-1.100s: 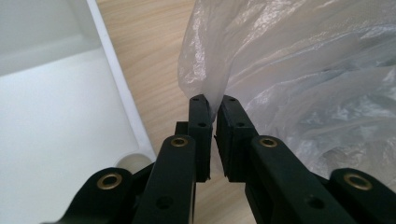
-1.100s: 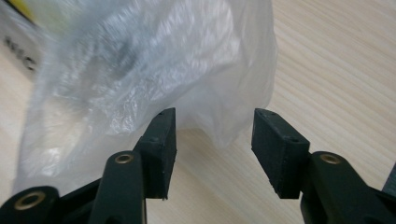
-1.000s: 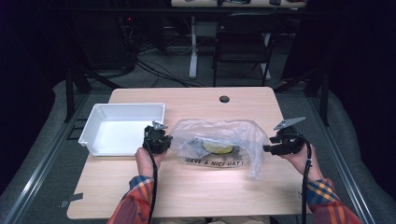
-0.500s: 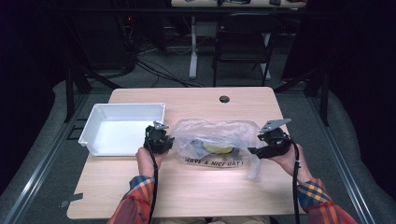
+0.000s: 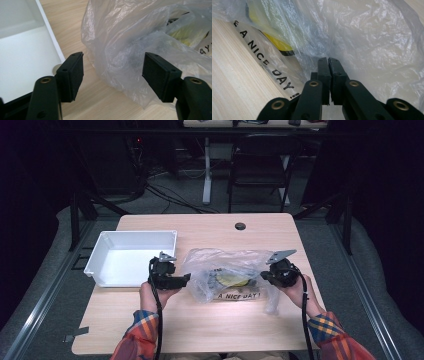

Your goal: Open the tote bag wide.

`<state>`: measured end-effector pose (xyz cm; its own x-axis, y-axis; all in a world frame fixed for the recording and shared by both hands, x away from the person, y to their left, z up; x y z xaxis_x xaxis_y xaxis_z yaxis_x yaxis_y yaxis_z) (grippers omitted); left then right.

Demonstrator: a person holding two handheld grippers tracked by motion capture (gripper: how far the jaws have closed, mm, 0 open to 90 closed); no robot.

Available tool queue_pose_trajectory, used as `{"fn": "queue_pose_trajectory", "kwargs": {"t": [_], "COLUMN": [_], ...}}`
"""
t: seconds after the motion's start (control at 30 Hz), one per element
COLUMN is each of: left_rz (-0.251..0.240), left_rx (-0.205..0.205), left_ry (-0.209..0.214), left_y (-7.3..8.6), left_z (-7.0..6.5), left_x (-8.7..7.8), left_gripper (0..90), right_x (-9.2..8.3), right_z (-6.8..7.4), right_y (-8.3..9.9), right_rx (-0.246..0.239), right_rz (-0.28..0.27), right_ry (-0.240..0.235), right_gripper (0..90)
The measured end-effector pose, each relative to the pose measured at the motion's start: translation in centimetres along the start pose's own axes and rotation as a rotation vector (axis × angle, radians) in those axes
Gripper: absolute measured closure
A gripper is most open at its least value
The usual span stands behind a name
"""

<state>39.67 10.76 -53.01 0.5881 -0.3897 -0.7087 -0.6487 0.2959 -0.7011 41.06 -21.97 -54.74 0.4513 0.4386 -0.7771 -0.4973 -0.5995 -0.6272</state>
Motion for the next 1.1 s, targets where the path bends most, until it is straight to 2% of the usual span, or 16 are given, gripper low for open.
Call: {"fn": "queue_pose_trajectory", "kwargs": {"t": [0.2,0.23,0.27,0.4,0.47,0.53,0.63,0.7,0.73,0.77,0.8,0.83,0.87,0.9,0.97,1.1], "left_rz": [-0.036,-0.043,-0.043,-0.035,-0.022,0.005,0.07,0.092,0.092,0.108,0.108,0.11,0.11,0.114,0.119,0.127], "left_rx": [0.032,0.064,0.064,0.113,0.134,0.157,0.201,0.204,0.204,0.218,0.218,0.212,0.212,0.214,0.21,0.203], "left_ry": [0.019,0.032,0.032,0.063,0.053,0.046,0.031,0.021,0.021,0.01,0.01,0.011,0.011,0.0,-0.003,-0.026], "left_y": [-0.9,-1.2,-1.2,-1.3,-1.2,-0.7,0.3,0.8,0.8,1.1,1.1,1.2,1.2,1.3,1.4,1.6], "left_z": [-1.6,-2.7,-2.7,-4.9,-5.3,-5.4,-5.1,-4.9,-4.9,-4.5,-4.5,-4.2,-4.2,-3.9,-3.7,-2.9], "left_x": [-1.6,-2.0,-2.0,-2.0,-1.6,-0.9,0.6,1.5,1.5,2.1,2.1,2.5,2.5,2.9,3.1,3.6], "left_gripper": [27.4,26.7,26.1,21.7,22.3,31.2,57.0,68.9,75.0,78.2,81.0,84.1,85.9,87.3,89.2,89.7], "right_x": [0.0,0.0,0.0,0.1,0.2,0.5,1.0,1.0,1.0,0.8,0.8,0.6,0.6,0.5,0.7,1.6], "right_z": [-0.3,-0.3,-0.3,-0.3,-0.3,-0.3,-0.4,-0.4,-0.4,-0.3,-0.3,-0.1,-0.1,0.2,0.5,0.5], "right_y": [-0.1,-0.1,-0.1,-0.3,-0.3,-0.4,-0.4,-0.3,-0.3,-0.4,-0.4,-0.5,-0.5,-0.5,-0.4,0.3], "right_rx": [0.015,0.018,0.018,0.02,0.019,0.019,0.028,0.028,0.028,0.025,0.025,0.006,0.006,-0.024,-0.055,-0.082], "right_rz": [-0.009,-0.01,-0.01,-0.013,-0.01,-0.005,-0.004,-0.005,-0.005,-0.018,-0.018,-0.025,-0.025,-0.022,0.001,0.066], "right_ry": [0.016,0.017,0.017,0.023,0.024,0.031,0.031,0.008,0.008,0.0,0.0,-0.003,-0.003,-0.011,0.0,0.012], "right_gripper": [90.0,90.0,90.0,90.0,90.0,90.0,90.0,77.8,77.8,68.6,68.6,59.6,59.6,47.6,40.0,37.2]}}
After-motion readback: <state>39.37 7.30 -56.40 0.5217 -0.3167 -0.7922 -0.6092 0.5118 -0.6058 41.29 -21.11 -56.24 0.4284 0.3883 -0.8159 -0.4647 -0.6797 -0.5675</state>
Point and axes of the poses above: each handheld gripper's, and its own axes: x roughly forward along the jaws, y roughly out of its underside, z roughly to its left, the point moved 6 cm from there along x, roughly forward along the jaws, and after that the axes turned 3 degrees about -y, right-handed, at the moved point
